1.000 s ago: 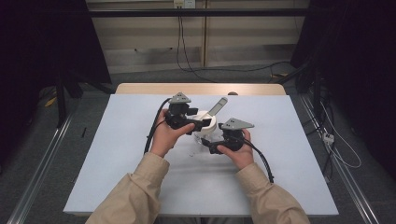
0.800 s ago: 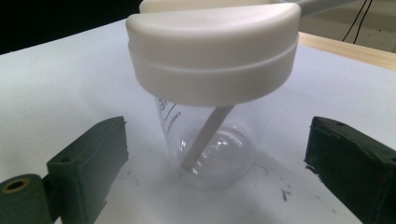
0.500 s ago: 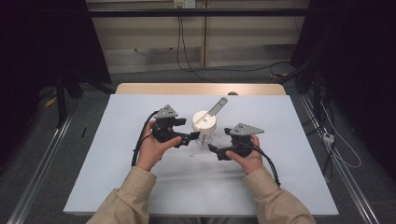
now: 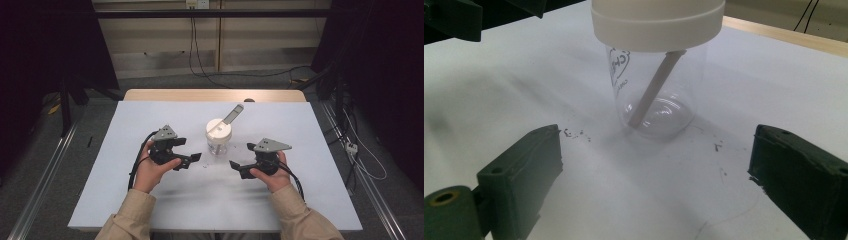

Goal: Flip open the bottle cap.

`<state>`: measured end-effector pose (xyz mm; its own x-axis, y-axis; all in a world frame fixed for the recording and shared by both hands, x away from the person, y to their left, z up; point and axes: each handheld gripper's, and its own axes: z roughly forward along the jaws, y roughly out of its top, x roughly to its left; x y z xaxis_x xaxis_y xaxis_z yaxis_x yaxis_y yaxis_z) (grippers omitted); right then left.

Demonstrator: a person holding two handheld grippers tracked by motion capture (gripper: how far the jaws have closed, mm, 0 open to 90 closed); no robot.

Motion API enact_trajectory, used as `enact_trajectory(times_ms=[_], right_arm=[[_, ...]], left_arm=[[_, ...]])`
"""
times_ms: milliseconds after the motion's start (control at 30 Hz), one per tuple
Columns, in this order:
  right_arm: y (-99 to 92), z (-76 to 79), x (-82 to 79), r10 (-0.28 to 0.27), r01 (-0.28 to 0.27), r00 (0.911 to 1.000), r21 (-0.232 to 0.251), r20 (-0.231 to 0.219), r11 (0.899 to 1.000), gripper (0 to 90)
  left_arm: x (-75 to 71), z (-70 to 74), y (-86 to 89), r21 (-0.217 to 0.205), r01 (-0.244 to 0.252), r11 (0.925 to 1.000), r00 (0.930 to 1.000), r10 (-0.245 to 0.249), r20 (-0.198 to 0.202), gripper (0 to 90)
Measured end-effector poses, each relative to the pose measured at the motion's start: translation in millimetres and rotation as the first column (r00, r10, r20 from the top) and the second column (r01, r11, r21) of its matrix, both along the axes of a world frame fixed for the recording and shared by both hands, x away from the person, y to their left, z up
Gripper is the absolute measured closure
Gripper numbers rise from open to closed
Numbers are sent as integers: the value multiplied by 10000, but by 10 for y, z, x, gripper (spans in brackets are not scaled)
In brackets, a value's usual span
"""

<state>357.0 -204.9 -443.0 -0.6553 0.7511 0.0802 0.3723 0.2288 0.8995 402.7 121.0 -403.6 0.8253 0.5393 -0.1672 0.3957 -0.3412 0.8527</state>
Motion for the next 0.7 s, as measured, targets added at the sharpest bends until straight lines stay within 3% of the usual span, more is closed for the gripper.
enact_trajectory(times_ms=[300, 700], right_arm=[[-102, -8, -97, -107, 107, 9999, -16, 0, 9999, 69], [-193, -24, -218, -94, 93, 9999, -66, -60, 9999, 70]], left_arm=[[-75, -96, 138, 196, -81, 9998, 9999, 84, -138, 155], [-175, -190, 344, 126, -153, 9998, 9996, 155, -215, 141]])
